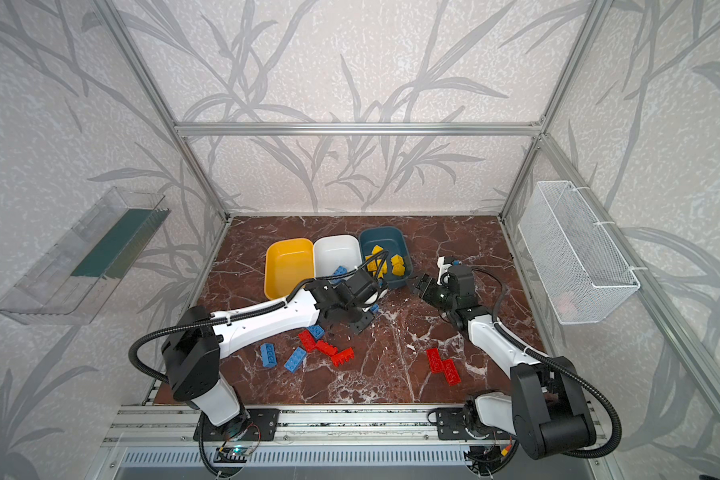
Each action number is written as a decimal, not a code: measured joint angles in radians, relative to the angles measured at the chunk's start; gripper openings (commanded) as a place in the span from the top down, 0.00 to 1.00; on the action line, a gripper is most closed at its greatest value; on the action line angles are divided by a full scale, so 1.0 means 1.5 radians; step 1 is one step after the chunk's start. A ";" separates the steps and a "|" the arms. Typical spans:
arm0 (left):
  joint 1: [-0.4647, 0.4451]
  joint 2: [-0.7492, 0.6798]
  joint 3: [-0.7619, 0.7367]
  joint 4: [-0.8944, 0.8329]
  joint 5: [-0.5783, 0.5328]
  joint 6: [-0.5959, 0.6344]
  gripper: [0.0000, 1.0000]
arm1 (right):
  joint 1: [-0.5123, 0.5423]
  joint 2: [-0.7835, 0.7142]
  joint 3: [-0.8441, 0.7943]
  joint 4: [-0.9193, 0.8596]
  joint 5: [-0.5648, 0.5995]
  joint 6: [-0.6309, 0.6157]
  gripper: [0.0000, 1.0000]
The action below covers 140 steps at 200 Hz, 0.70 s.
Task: Sort the legos into containers by color
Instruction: 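Carry the blue 2x3 brick with the left gripper into the white tub and release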
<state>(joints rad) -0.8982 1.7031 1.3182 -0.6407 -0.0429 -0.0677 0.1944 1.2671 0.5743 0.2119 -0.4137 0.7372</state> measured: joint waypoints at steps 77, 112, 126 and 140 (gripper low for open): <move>0.193 0.053 0.180 -0.012 0.005 -0.045 0.73 | 0.053 0.028 0.001 0.011 0.005 -0.021 0.14; 0.244 0.141 0.234 -0.041 0.013 -0.102 0.73 | 0.065 0.029 0.002 0.011 0.009 -0.033 0.14; 0.257 0.177 0.255 -0.055 0.013 -0.121 0.73 | 0.070 0.029 0.002 0.011 0.011 -0.037 0.14; 0.270 0.205 0.271 -0.069 0.012 -0.136 0.72 | 0.076 0.028 0.002 0.010 0.013 -0.040 0.14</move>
<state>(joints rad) -0.4938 2.0113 1.7245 -0.7444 -0.0242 -0.2714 0.3084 1.3098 0.5766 0.2276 -0.3939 0.6765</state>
